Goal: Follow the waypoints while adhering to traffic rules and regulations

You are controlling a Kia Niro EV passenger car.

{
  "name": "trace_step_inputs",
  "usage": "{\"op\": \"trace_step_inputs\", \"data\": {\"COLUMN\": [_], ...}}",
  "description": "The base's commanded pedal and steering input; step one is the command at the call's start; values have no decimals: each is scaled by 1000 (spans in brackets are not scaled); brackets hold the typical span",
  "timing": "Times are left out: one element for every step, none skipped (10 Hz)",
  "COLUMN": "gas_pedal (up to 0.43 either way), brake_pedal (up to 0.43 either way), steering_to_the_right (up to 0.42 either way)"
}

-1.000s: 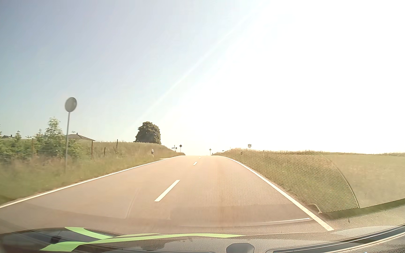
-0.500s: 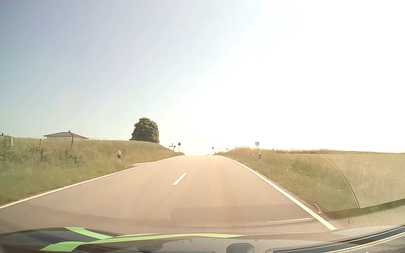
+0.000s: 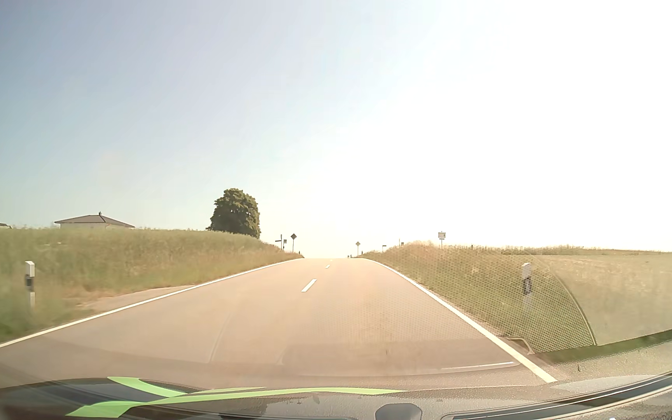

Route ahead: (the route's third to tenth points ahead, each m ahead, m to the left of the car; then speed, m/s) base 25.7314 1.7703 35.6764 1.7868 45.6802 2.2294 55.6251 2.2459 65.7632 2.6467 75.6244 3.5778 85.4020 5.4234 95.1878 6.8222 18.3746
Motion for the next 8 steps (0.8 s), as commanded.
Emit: {"op": "trace_step_inputs", "data": {"gas_pedal": [150,177,209,209,220,220,228,228], "brake_pedal": [0,0,0,0,0,0,0,0], "steering_to_the_right": [-7,-8,-8,-8,-7,-8,-7,-7]}}
